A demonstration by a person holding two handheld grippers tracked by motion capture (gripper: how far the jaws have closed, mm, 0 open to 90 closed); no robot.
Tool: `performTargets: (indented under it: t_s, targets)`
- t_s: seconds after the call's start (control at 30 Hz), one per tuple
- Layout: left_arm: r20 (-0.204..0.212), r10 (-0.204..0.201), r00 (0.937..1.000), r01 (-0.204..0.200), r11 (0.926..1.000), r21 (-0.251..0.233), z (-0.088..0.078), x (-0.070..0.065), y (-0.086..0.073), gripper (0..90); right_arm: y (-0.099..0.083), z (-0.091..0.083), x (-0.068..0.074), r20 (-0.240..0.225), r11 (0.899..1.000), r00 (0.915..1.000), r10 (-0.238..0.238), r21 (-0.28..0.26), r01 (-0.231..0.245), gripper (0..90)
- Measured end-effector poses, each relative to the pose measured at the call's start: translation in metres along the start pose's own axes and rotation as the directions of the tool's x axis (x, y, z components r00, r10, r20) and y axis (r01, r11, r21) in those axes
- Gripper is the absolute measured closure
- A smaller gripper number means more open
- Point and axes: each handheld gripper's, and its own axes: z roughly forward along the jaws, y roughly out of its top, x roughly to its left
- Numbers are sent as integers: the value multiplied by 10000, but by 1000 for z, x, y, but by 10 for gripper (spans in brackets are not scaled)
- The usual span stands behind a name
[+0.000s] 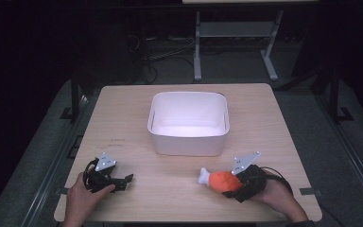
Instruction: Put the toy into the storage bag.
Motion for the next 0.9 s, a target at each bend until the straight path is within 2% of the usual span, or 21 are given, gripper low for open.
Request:
performTargets:
  t_s: [0.37, 0.8, 0.9]
  targets:
    - [1, -4, 10000, 4, 10000, -10, 0, 0, 0, 128, -13, -22, -10, 489, 9976, 9967, 654, -259, -642, 288]
    - [1, -1, 10000, 1, 10000, -1, 0, 0, 0, 128, -23, -51, -24, 1071, 9918, 9874, 1163, -658, -1097, 285]
    - [4, -3, 10000, 3, 10000, -12, 0, 0, 0, 128, -26, -60, -30, 1241, 9887, 9829, 1363, -799, -1270, 284]
